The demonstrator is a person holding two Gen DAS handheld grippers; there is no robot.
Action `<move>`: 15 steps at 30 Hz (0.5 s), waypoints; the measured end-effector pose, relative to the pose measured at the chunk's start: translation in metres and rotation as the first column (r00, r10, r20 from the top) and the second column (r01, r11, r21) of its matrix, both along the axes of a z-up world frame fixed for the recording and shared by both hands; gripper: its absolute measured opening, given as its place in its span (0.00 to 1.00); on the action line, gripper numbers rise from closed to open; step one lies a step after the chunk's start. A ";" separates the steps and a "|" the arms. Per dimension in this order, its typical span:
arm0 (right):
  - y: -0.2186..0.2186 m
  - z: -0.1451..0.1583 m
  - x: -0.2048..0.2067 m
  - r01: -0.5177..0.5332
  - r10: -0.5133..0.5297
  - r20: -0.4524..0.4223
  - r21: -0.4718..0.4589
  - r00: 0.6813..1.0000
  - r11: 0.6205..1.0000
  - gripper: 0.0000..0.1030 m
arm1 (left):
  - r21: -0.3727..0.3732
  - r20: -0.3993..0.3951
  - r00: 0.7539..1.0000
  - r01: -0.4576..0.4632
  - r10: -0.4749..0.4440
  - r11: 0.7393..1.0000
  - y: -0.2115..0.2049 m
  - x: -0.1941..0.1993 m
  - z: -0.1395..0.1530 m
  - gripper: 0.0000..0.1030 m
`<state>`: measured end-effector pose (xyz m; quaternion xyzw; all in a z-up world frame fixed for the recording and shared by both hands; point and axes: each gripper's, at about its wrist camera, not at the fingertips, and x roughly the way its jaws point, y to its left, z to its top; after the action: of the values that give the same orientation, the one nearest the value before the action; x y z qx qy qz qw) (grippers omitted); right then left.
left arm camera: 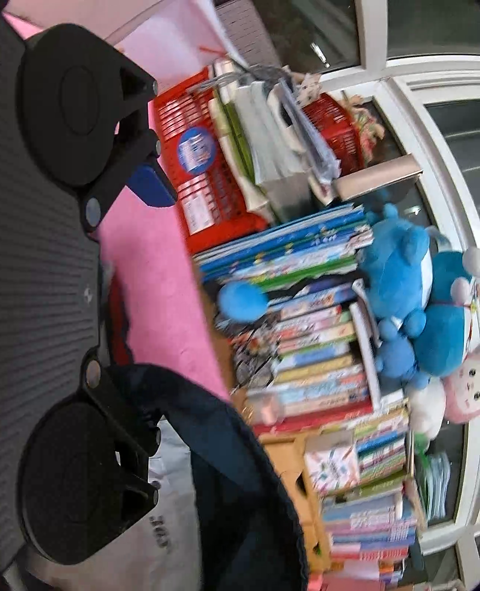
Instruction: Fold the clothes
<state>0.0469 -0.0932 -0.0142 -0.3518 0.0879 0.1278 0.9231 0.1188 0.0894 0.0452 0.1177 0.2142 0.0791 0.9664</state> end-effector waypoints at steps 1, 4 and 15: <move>0.001 -0.001 0.024 0.070 -0.069 0.016 -0.010 0.997 0.998 0.65 | -0.012 -0.002 1.000 -0.008 0.008 1.000 0.004 0.012 0.002 0.99; -0.014 0.000 0.103 0.261 -0.259 -0.042 0.076 0.965 0.962 0.63 | -0.040 -0.029 0.999 -0.028 0.026 0.999 0.014 0.053 -0.002 1.00; -0.056 0.027 0.113 0.160 0.077 -0.405 0.520 0.911 0.839 0.42 | -0.215 -0.389 0.911 0.054 -0.136 0.975 0.015 0.180 -0.064 1.00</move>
<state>0.1603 -0.1488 0.0133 -0.0392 0.2476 0.1977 0.9477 0.2987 0.1044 -0.0188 0.0441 0.4084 -0.0159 0.9116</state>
